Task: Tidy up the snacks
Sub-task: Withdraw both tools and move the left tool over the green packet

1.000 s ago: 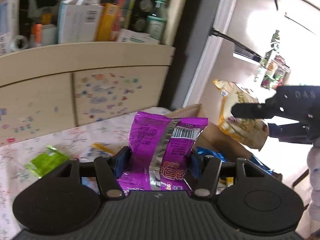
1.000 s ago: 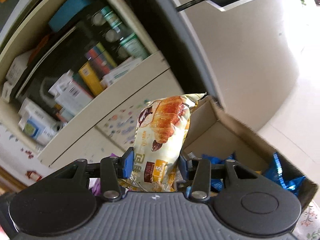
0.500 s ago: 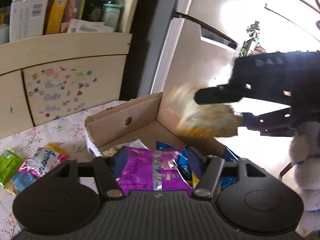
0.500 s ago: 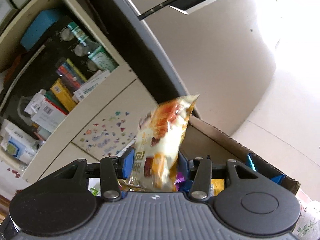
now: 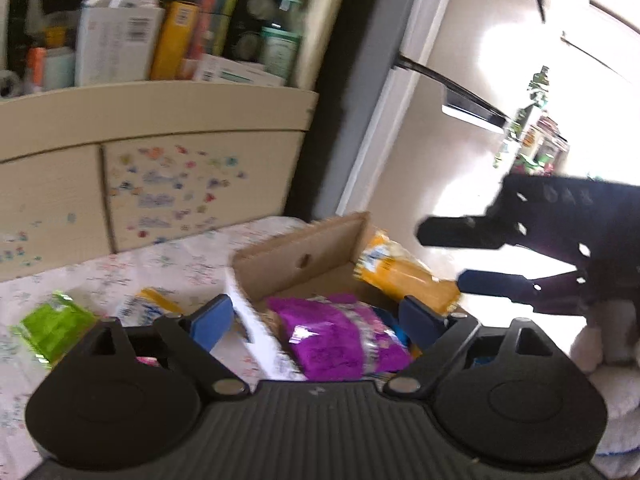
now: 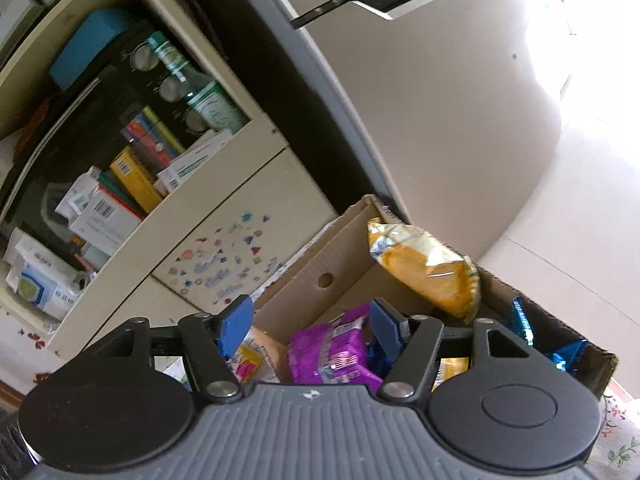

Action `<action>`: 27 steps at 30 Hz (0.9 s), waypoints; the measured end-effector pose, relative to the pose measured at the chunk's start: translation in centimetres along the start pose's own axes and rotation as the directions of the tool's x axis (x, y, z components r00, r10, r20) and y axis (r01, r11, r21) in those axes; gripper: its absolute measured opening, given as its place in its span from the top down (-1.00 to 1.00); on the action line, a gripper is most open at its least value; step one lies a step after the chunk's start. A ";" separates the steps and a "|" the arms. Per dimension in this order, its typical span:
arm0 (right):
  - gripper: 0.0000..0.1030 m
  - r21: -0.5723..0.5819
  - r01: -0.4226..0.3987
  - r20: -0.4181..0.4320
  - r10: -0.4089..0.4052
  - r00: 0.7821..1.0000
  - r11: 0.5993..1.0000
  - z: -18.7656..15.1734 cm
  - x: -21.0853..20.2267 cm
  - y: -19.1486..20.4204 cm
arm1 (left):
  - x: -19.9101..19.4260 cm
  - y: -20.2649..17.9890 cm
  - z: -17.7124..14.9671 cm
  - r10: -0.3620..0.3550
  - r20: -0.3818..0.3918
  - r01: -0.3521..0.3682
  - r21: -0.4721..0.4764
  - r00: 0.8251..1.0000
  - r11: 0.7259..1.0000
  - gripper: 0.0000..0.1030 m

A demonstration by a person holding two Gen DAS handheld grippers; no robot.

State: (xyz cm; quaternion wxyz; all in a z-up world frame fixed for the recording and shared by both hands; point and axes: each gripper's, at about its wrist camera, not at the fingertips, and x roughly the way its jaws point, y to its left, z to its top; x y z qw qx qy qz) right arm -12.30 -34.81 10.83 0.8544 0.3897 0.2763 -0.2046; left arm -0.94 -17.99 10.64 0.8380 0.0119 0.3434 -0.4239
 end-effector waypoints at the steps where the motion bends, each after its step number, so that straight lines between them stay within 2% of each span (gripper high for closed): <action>1: -0.40 -0.009 -0.007 -0.004 0.007 1.000 1.000 0.0 0.1 0.3 | -0.4 0.5 0.2 0.016 0.008 -0.016 -0.003 1.000 1.000 -0.76; 11: -0.41 -0.116 -0.080 -0.050 0.074 0.996 0.990 -1.5 1.3 3.3 | -3.0 5.3 1.7 0.162 0.025 -0.161 -0.050 0.986 0.986 -0.82; 19: -0.46 -0.183 -0.120 -0.094 0.104 0.990 0.976 -2.9 2.4 5.7 | -4.6 8.7 2.5 0.222 0.020 -0.219 -0.104 0.975 0.970 -0.84; 23: -0.47 -0.206 -0.144 -0.125 0.120 0.985 0.968 -3.6 3.1 6.8 | -4.9 10.9 3.0 0.262 0.019 -0.257 -0.135 0.965 0.957 -0.87; 27: -0.47 -0.216 -0.182 -0.157 0.149 0.976 0.959 -4.3 3.8 7.5 | -4.2 13.5 3.0 0.326 0.009 -0.320 -0.164 0.945 0.933 -0.87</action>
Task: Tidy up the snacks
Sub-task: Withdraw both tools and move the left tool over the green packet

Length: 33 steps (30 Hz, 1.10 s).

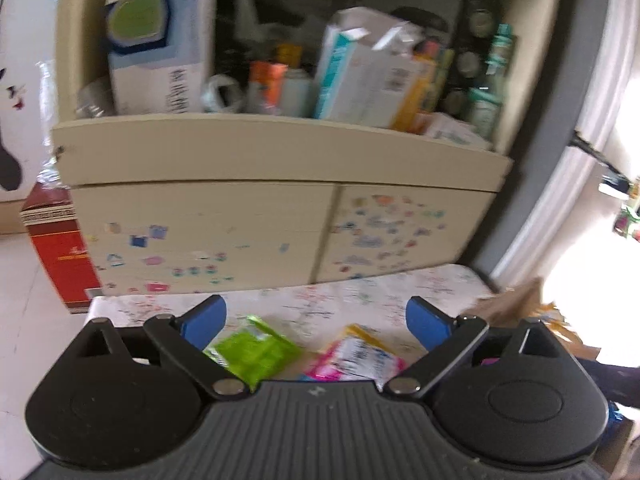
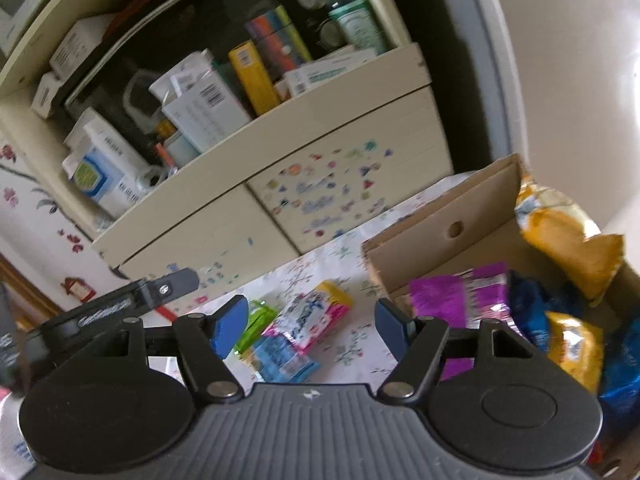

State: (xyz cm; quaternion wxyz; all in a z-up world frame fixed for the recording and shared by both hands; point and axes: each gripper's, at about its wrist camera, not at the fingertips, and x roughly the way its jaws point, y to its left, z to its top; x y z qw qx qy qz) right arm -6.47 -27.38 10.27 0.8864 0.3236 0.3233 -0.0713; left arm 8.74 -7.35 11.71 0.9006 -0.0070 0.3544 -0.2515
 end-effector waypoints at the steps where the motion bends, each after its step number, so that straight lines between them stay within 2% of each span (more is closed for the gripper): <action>1: -0.47 -0.005 -0.009 -0.005 0.009 1.000 1.000 0.0 0.2 0.2 | 0.4 0.4 0.0 0.014 -0.002 -0.014 -0.008 1.000 1.000 -0.87; 6: -0.47 -0.025 -0.051 -0.029 0.051 0.998 0.998 -0.4 1.5 1.0 | 3.6 1.9 -0.5 0.066 -0.050 -0.067 -0.027 0.997 0.997 -0.87; 11: -0.46 -0.047 -0.073 -0.061 0.070 0.996 0.996 -1.0 3.2 1.7 | 6.8 3.0 -1.1 0.088 -0.089 -0.089 -0.014 0.992 0.996 -0.87; 20: -0.39 -0.017 -0.067 -0.093 0.065 0.994 0.998 -1.9 6.5 2.1 | 11.0 3.8 -2.3 0.068 -0.129 -0.066 0.022 0.989 0.998 -0.86; 25: -0.33 -0.048 -0.054 -0.085 0.050 0.995 0.997 -2.1 7.9 2.8 | 12.7 4.0 -3.0 0.082 -0.160 -0.078 0.034 0.984 0.996 -0.85; 28: -0.32 -0.060 -0.050 -0.074 0.045 0.996 0.997 -2.1 8.7 3.2 | 13.3 4.5 -3.5 0.103 -0.175 -0.099 0.031 0.979 0.995 -0.76; 30: -0.32 -0.071 -0.050 -0.059 0.045 0.997 0.996 -1.9 9.2 3.4 | 13.5 5.0 -4.0 0.112 -0.199 -0.107 0.035 0.974 0.994 -0.58; 33: -0.32 -0.067 -0.048 -0.033 0.046 0.998 0.997 -1.6 10.1 3.3 | 13.0 6.1 -4.3 0.078 -0.187 -0.078 0.008 0.979 0.997 -0.40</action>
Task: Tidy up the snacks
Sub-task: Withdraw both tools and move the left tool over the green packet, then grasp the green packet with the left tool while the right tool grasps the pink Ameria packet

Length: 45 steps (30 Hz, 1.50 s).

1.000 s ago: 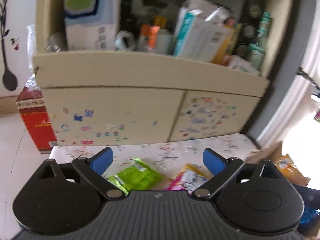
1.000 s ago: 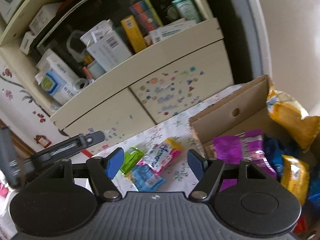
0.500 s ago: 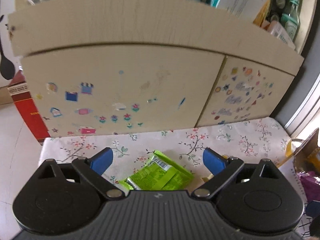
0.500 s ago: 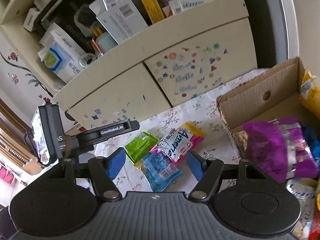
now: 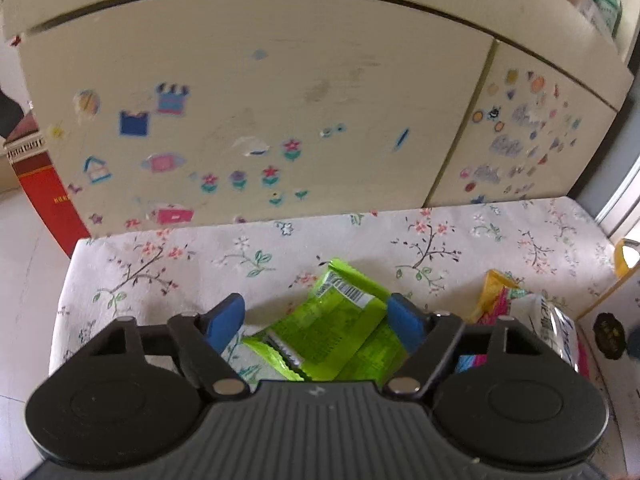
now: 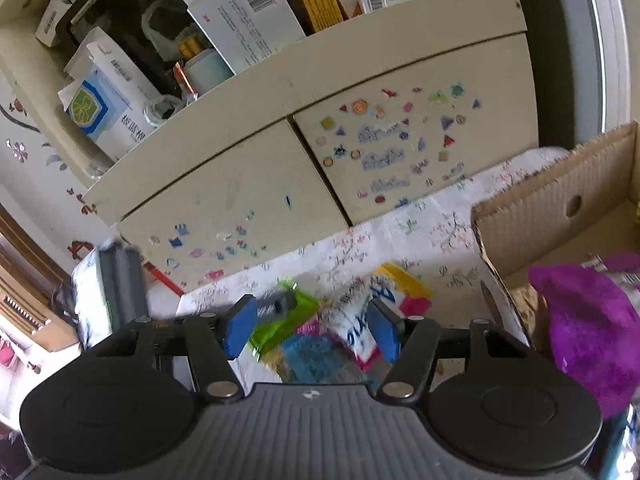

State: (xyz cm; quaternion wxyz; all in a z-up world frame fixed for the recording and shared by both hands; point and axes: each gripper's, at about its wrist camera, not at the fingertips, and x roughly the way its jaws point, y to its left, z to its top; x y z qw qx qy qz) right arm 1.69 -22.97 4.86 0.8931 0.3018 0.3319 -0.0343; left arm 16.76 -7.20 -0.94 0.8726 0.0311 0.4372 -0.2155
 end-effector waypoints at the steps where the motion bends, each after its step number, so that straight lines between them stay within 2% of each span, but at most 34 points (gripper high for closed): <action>1: -0.32 -0.001 0.003 0.003 -0.003 1.000 1.000 0.1 0.3 0.0 | -0.2 0.3 -0.1 -0.010 -0.001 0.010 -0.001 1.000 1.000 -0.37; 6: -0.33 -0.045 0.030 0.005 -0.029 1.000 0.999 0.2 2.4 0.0 | -1.5 1.1 -1.0 -0.026 0.008 0.025 0.049 1.000 0.999 -0.13; 13: -0.31 -0.109 0.096 -0.016 -0.099 0.995 0.989 -0.6 4.6 0.2 | -3.3 1.8 -2.1 -0.056 -0.013 0.056 0.075 0.998 0.996 -0.03; 17: -0.01 -0.143 0.090 -0.037 -0.096 0.995 0.986 -0.8 4.4 0.4 | -4.4 2.0 -3.1 -0.057 -0.029 0.059 0.089 0.998 0.994 -0.02; 19: 0.04 -0.136 0.075 -0.056 -0.083 0.995 0.988 -1.2 4.2 0.4 | -4.9 2.1 -3.5 -0.052 -0.036 0.055 0.083 0.998 0.995 -0.02; 22: 0.14 -0.151 0.062 -0.115 -0.080 0.990 0.987 -2.1 4.2 0.5 | -5.7 2.3 -4.3 -0.044 -0.048 0.047 0.069 0.998 0.997 -0.02; 25: 0.14 -0.136 0.024 -0.174 -0.048 0.984 0.990 -3.2 3.7 0.6 | -6.8 2.7 -5.2 -0.045 -0.071 0.047 0.035 0.996 0.998 -0.02; 28: 0.14 -0.130 -0.012 -0.273 -0.024 0.962 0.991 -4.5 3.2 1.0 | -7.7 3.1 -6.2 -0.043 -0.093 0.044 0.005 0.995 0.999 -0.03; 31: 0.13 -0.156 -0.015 -0.299 -0.033 0.954 0.988 -5.3 2.0 1.6 | -8.7 3.1 -7.1 -0.030 -0.109 0.029 -0.009 0.994 1.000 -0.04; 34: 0.01 -0.152 -0.017 -0.288 -0.027 0.957 0.988 -4.8 0.5 1.7 | -9.8 2.9 -8.0 -0.022 -0.126 0.021 -0.005 0.992 1.000 -0.05; 38: -0.21 -0.081 -0.014 -0.232 -0.006 0.973 0.997 -2.9 -0.4 0.6 | -10.6 2.7 -8.7 0.007 -0.123 -0.007 -0.003 0.992 1.000 -0.14; 41: -0.21 -0.058 -0.028 -0.197 0.016 0.980 0.998 -2.0 0.1 -0.1 | -10.6 3.1 -8.7 -0.004 -0.127 0.000 -0.036 0.992 0.999 -0.20; 45: -0.21 -0.089 -0.065 -0.174 0.049 0.984 0.994 -1.7 1.7 0.7 | -10.2 3.4 -8.2 -0.006 -0.112 -0.003 -0.078 0.994 0.997 -0.30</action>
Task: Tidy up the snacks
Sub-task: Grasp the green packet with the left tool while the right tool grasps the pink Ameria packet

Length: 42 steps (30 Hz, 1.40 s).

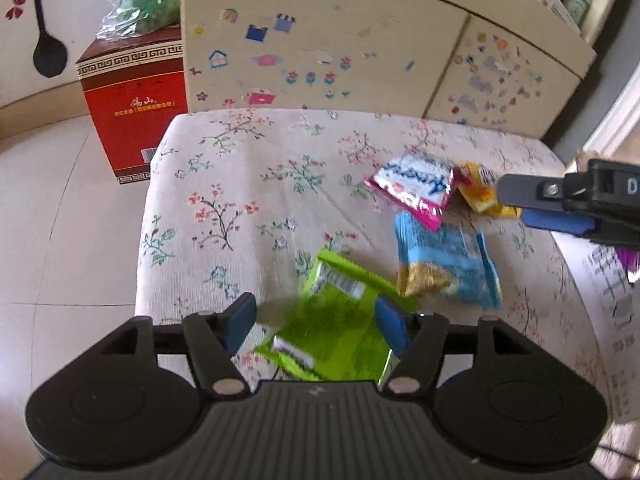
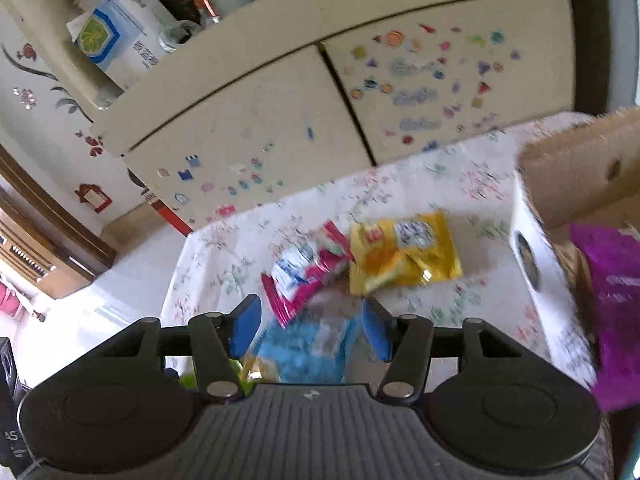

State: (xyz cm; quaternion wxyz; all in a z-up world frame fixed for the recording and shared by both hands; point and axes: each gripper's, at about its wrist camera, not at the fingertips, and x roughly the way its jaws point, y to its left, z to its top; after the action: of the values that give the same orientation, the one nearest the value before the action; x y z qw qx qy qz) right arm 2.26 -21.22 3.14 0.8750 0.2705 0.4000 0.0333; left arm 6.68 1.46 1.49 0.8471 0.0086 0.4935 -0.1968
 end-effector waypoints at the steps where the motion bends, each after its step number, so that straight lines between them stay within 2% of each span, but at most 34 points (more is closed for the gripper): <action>1: -0.22 -0.027 -0.007 0.003 0.007 1.000 1.000 0.2 0.4 0.4 | 0.2 0.0 0.1 -0.004 0.000 0.004 -0.009 1.000 1.000 -0.30; 4: -0.23 -0.137 -0.005 0.004 0.005 1.000 0.991 0.6 2.0 1.6 | 0.5 -0.5 0.2 -0.004 -0.004 0.004 -0.002 1.000 1.000 -0.36; 7: -0.27 -0.236 -0.004 0.003 0.005 1.000 0.972 1.1 3.1 2.3 | 0.6 -1.1 0.1 -0.018 -0.003 0.018 0.043 1.000 0.999 -0.40; 11: -0.39 -0.294 -0.011 -0.004 0.010 1.000 0.956 1.9 4.4 2.4 | 0.9 -1.8 -0.5 -0.030 -0.015 0.032 0.115 0.999 0.993 -0.43; 16: -0.50 -0.362 -0.032 -0.042 0.018 0.999 0.932 2.0 5.8 2.8 | 1.2 -2.8 -1.3 -0.027 -0.007 0.027 0.254 1.000 0.967 -0.50; 20: -0.56 -0.447 -0.014 -0.068 -0.018 0.998 0.894 1.3 7.2 3.5 | 1.5 -3.3 -1.8 -0.035 -0.005 0.034 0.322 0.999 0.946 -0.71; 25: -0.58 -0.454 -0.002 -0.060 -0.028 0.998 0.891 1.2 7.9 3.4 | 1.8 -3.5 -2.1 -0.046 -0.014 0.047 0.339 0.999 0.940 -0.88; 27: -0.72 -0.446 0.010 -0.042 -0.032 0.999 0.895 1.5 7.8 3.2 | 1.9 -3.5 -2.2 -0.048 -0.022 0.053 0.339 0.999 0.939 -0.99; 28: -0.84 -0.433 0.017 -0.030 -0.034 0.999 0.901 1.7 7.7 3.1 | 1.9 -3.6 -2.3 -0.046 -0.021 0.050 0.347 0.999 0.936 -0.99; 29: -0.88 -0.411 0.019 -0.020 -0.030 0.999 0.911 1.9 7.6 2.9 | 1.9 -3.5 -2.3 -0.046 -0.019 0.049 0.343 0.999 0.938 -0.99; 32: -0.88 -0.325 -0.024 -0.046 0.010 0.999 0.946 2.3 8.0 2.5 | 2.0 -3.4 -2.1 -0.045 -0.027 0.051 0.338 0.999 0.940 -0.99; 34: -0.88 -0.273 -0.015 -0.057 0.000 0.998 0.962 2.4 8.3 2.4 | 2.0 -3.4 -2.0 -0.034 -0.028 0.042 0.332 0.999 0.942 -0.99; 37: -0.83 -0.257 0.004 -0.069 -0.023 0.997 0.967 2.2 8.9 2.8 | 2.0 -3.4 -2.0 -0.027 -0.018 0.031 0.326 0.999 0.945 -0.98; 39: -0.73 -0.264 0.036 -0.073 -0.057 0.996 0.964 1.9 9.3 3.1 | 2.0 -3.4 -2.0 -0.027 -0.012 0.030 0.321 1.000 0.947 -0.98; 40: -0.59 -0.262 0.054 -0.075 -0.076 0.994 0.964 1.8 9.5 3.0 | 1.9 -3.4 -2.1 -0.026 -0.010 0.028 0.320 1.000 0.947 -0.98; 42: -0.50 -0.262 0.071 -0.055 -0.088 0.995 0.962 1.5 9.5 2.8 | 1.8 -3.5 -2.1 -0.026 -0.005 0.026 0.314 1.000 0.949 -0.88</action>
State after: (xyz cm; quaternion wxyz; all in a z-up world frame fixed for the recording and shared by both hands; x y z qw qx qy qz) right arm 10.25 -16.85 -1.13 0.8900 0.1358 0.4313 0.0591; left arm 4.57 -1.89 -0.50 0.8320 0.1369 0.4566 -0.2838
